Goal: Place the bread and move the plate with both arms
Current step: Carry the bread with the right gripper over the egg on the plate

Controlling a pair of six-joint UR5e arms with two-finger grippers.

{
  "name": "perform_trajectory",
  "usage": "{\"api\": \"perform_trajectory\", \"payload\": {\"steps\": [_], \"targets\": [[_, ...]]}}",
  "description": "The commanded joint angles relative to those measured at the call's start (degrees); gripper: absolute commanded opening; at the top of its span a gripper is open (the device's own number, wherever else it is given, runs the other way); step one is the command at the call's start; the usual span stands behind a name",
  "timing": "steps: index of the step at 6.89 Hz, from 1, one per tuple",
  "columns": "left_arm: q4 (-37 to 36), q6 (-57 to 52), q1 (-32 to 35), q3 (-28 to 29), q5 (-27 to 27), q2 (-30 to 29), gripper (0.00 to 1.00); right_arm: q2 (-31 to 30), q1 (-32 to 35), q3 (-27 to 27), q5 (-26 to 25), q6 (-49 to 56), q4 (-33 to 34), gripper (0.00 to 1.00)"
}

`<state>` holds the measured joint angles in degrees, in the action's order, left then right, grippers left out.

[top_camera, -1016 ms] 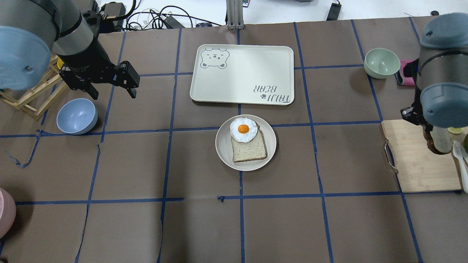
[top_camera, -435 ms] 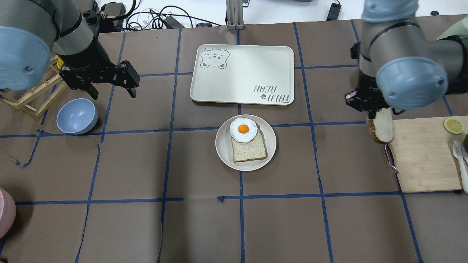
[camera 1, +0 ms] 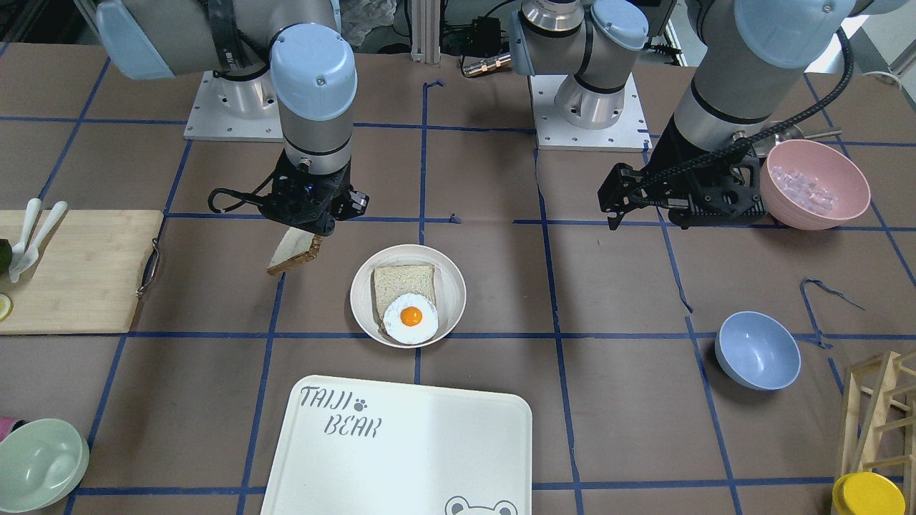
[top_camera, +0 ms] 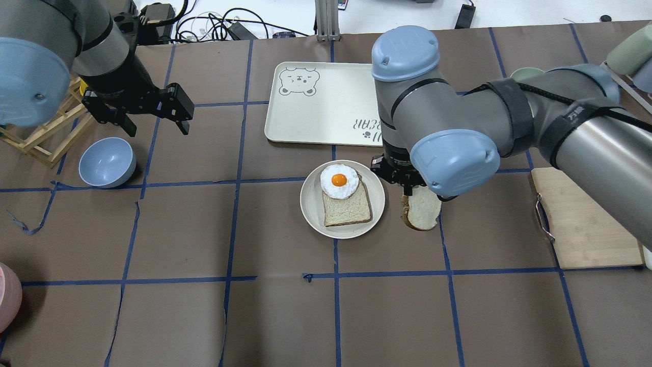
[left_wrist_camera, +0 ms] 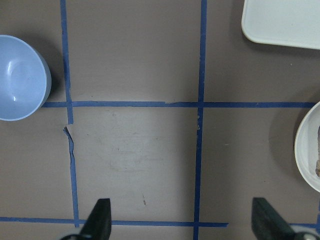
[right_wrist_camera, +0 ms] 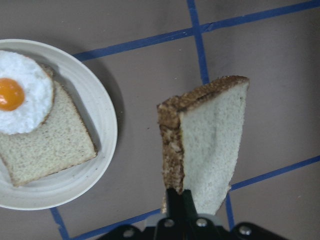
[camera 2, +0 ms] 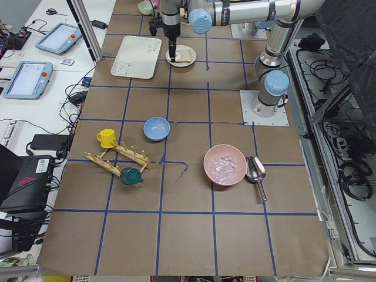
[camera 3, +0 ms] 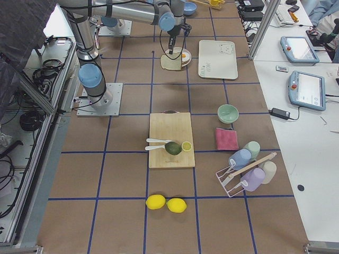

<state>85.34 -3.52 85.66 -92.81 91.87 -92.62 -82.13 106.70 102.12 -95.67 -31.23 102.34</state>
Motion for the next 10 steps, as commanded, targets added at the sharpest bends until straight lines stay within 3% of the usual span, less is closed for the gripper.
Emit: {"api": "perform_trajectory", "payload": {"steps": [1, 4, 5, 9, 10], "targets": [[-0.17, 0.0, 0.03, 0.0, 0.07, -0.02, 1.0, 2.66, 2.62, -0.08, 3.73, -2.43, 7.14, 0.0], [-0.34, 0.0, 0.03, 0.0, -0.02, -0.11, 1.0, 10.64, 5.71, -1.56, 6.02, -6.57, 18.31, 0.0], [-0.26, 0.0, 0.03, -0.09, -0.02, -0.11, 1.0, 11.46, 6.84, -3.66, 5.84, -6.22, 18.25, 0.0], [-0.17, 0.0, 0.03, -0.09, 0.07, -0.02, 1.0, 12.78, 8.35, -3.68, 3.29, -1.56, 19.21, 0.0], [-0.26, 0.0, 0.03, -0.09, 0.07, -0.11, 1.0, 12.87, 8.35, -3.42, 3.21, -1.38, 23.31, 0.42]]}}
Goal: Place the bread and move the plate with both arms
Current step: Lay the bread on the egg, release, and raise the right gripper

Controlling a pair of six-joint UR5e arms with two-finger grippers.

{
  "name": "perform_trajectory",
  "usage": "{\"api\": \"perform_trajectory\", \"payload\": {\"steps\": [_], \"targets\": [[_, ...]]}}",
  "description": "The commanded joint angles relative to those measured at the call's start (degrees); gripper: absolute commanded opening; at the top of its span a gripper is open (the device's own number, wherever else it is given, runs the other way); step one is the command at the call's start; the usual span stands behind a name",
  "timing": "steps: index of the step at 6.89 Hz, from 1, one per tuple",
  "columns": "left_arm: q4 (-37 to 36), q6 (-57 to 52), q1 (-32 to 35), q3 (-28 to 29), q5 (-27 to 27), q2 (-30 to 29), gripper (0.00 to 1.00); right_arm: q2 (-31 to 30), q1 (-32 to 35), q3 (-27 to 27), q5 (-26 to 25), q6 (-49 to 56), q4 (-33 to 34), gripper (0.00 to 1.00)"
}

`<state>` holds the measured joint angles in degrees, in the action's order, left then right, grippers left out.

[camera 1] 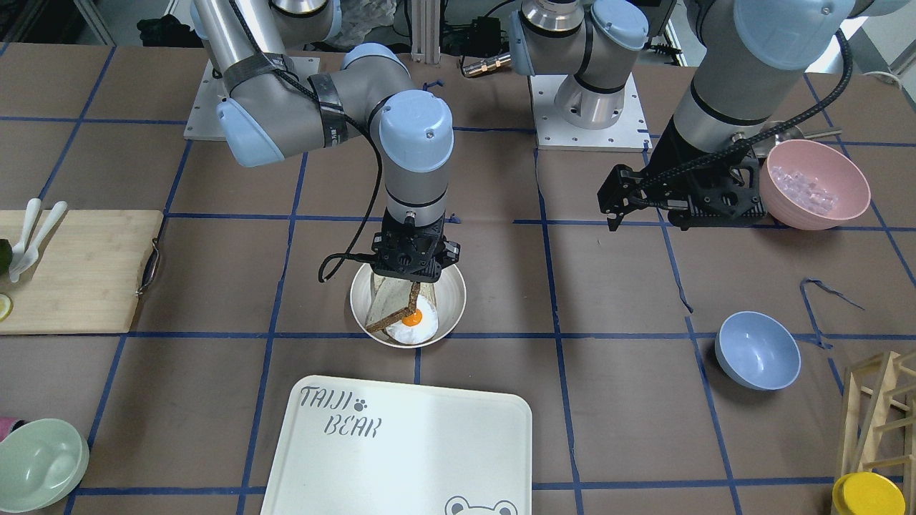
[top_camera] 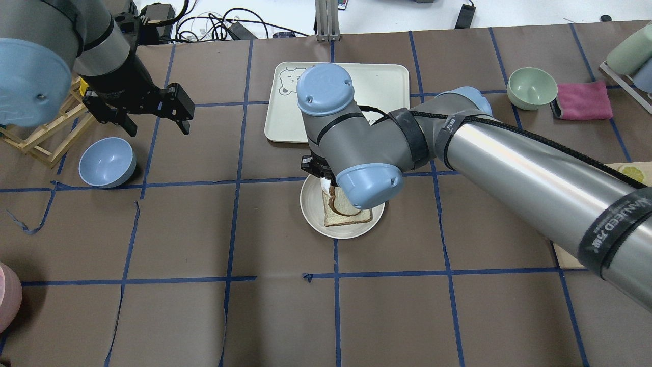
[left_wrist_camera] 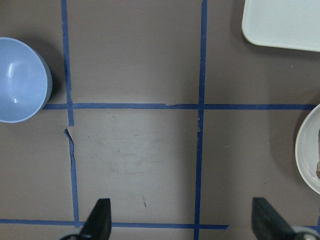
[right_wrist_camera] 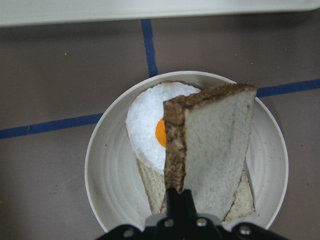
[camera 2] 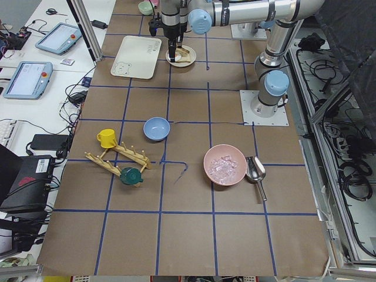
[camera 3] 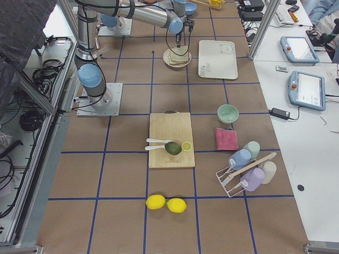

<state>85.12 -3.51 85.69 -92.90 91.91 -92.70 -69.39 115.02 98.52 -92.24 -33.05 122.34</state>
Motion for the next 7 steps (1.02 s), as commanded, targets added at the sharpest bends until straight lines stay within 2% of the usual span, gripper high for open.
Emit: {"api": "perform_trajectory", "payload": {"steps": [1, 2, 3, 5, 7], "targets": [[0.04, 0.0, 0.0, 0.0, 0.02, -0.03, 1.0, 0.13, 0.03, 1.57, -0.05, 0.53, 3.69, 0.77], [-0.13, 0.09, 0.0, 0.0, -0.06, -0.38, 1.0, -0.48, -0.14, 1.94, 0.13, 2.71, 3.43, 0.8], [-0.31, 0.44, 0.0, 0.0, -0.06, -0.29, 1.0, -2.48, -2.15, 1.24, 0.48, 7.34, 3.78, 1.0], [-0.31, 1.31, 0.0, -0.09, -0.5, -0.99, 1.0, -9.95, -10.64, -0.77, 2.66, 13.14, -7.59, 1.0], [-0.4, 1.14, -0.09, -0.44, -0.59, -2.31, 1.0, -14.0, -13.94, -6.2, 2.24, 19.32, -19.37, 1.0]]}}
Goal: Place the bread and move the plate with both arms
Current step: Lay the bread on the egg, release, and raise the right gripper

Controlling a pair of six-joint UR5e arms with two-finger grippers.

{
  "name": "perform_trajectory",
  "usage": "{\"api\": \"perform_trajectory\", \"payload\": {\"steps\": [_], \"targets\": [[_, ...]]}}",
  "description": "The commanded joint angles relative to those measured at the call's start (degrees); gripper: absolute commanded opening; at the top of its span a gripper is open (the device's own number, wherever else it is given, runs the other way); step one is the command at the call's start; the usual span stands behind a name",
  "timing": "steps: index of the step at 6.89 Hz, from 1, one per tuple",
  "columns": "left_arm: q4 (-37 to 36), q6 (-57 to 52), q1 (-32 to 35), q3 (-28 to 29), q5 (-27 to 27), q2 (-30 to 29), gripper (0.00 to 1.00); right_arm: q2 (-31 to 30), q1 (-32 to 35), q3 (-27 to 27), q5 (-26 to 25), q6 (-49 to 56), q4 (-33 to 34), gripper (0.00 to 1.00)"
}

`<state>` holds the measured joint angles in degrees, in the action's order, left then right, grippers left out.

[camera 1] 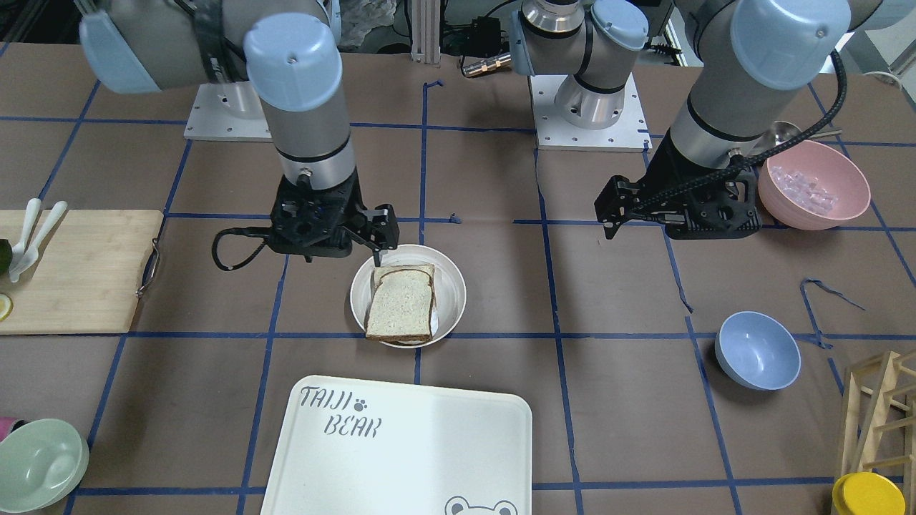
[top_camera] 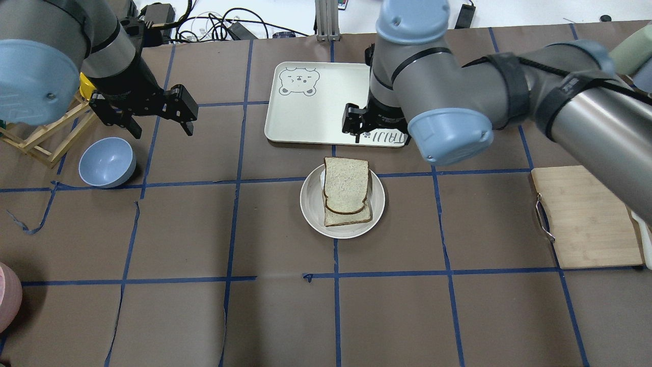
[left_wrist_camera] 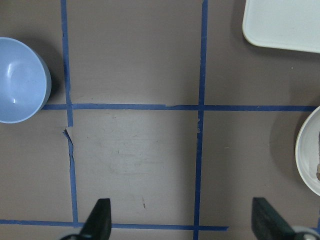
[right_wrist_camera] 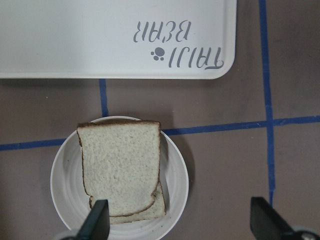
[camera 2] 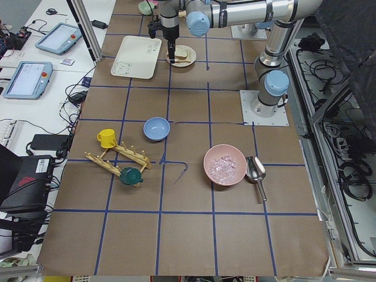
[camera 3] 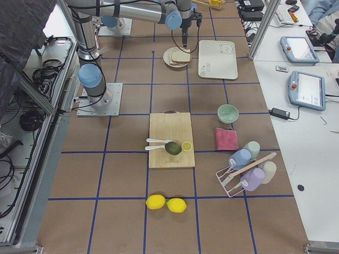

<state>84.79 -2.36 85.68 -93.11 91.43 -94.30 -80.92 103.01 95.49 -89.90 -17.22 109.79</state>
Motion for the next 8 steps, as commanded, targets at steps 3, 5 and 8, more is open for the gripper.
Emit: {"api": "perform_trajectory", "payload": {"steps": [3, 5, 8], "targets": [[-4.86, 1.99, 0.54, -3.47, -0.55, -3.86, 1.0, -5.63, -2.64, -6.8, 0.25, 10.36, -13.73, 1.0], [-19.4, 4.56, 4.73, -7.16, -3.44, -7.02, 1.0, -6.62, -2.73, -6.89, -0.37, 10.71, -19.66, 1.0], [-26.58, 6.84, 10.38, -11.47, -6.52, -12.64, 1.0, -6.7, -10.26, -6.46, -0.45, 16.75, -17.5, 1.0]]}}
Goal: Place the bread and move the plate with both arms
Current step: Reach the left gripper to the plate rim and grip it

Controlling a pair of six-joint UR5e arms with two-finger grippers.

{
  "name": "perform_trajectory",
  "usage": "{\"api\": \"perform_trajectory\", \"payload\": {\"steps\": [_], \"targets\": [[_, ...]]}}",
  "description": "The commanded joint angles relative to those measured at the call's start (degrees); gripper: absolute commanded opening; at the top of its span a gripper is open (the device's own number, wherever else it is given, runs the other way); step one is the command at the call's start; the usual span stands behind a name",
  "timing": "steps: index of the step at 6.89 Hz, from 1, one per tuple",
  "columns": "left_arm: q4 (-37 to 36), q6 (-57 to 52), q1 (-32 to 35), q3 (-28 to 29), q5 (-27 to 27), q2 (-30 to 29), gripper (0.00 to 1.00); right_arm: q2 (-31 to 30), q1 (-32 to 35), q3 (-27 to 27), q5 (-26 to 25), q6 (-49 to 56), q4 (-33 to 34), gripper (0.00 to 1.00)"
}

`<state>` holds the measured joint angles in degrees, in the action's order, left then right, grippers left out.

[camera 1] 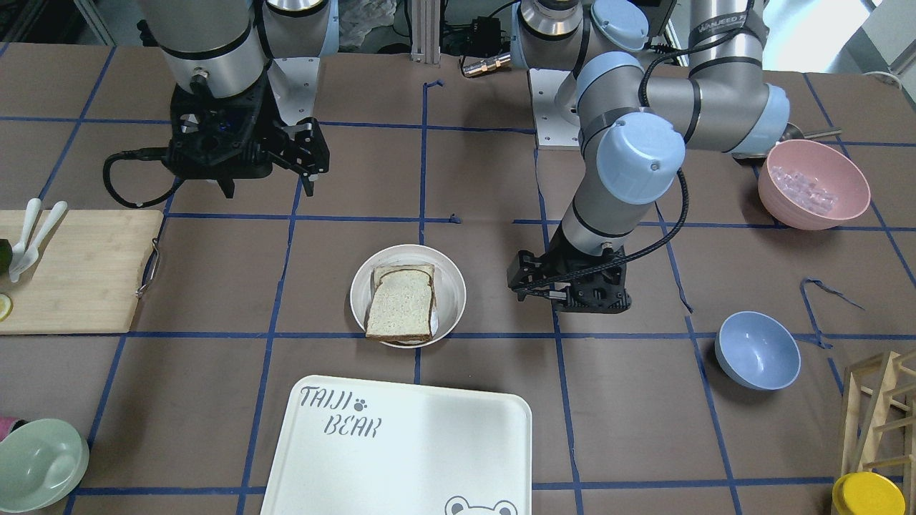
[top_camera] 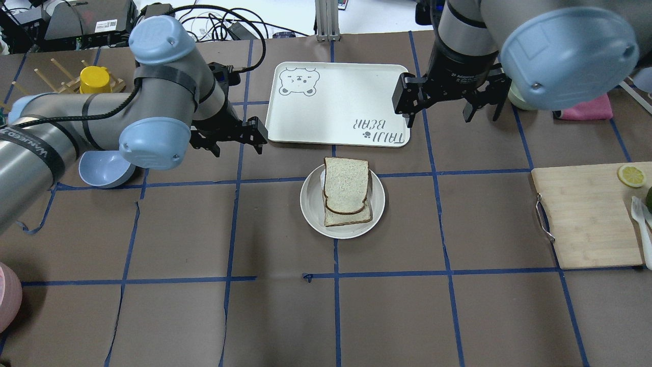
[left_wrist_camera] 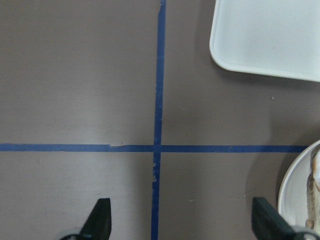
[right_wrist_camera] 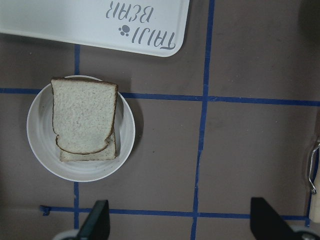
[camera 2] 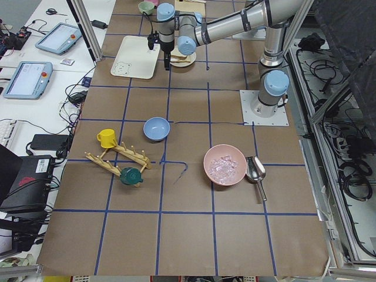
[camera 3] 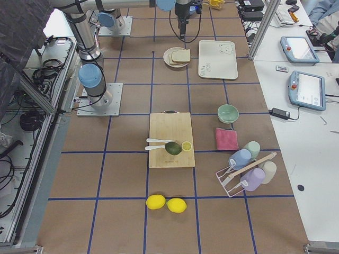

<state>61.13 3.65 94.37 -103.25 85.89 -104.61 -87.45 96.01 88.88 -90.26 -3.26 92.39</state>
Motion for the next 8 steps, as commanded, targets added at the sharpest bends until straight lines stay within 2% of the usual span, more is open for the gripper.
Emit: {"api": "perform_trajectory", "payload": {"steps": [1, 2, 3, 5, 6, 7, 8], "targets": [[-5.39, 1.1, 3.26, -2.04, -0.98, -4.0, 1.0, -0.87, -3.55, 0.07, -0.09, 2.91, 0.77, 1.0], [-8.89, 4.41, 5.62, -2.74, -1.07, -5.5, 0.94, -0.88, -3.98, -0.02, -0.09, 3.43, 1.56, 1.0], [-10.23, 5.48, 6.43, -3.1, -1.25, -6.56, 0.8, -0.97, -5.47, -0.02, -0.09, 3.61, 4.35, 1.0], [-11.29, 5.41, 7.58, -5.28, -1.33, -7.88, 0.77, -1.23, -7.32, -0.19, -0.09, 3.78, 4.12, 1.0], [-12.69, 5.67, 7.67, -6.08, -5.16, -8.32, 0.76, -2.01, -7.07, -0.02, 0.0, 3.79, 3.94, 1.0], [-12.79, 5.5, 7.67, -6.09, -5.9, -8.67, 0.73, -2.02, -7.06, 0.15, 0.0, 3.79, 3.76, 1.0], [-12.79, 5.5, 7.67, -6.09, -6.08, -9.11, 0.62, -2.02, -6.89, 0.33, 0.08, 3.79, 3.76, 1.0]]}}
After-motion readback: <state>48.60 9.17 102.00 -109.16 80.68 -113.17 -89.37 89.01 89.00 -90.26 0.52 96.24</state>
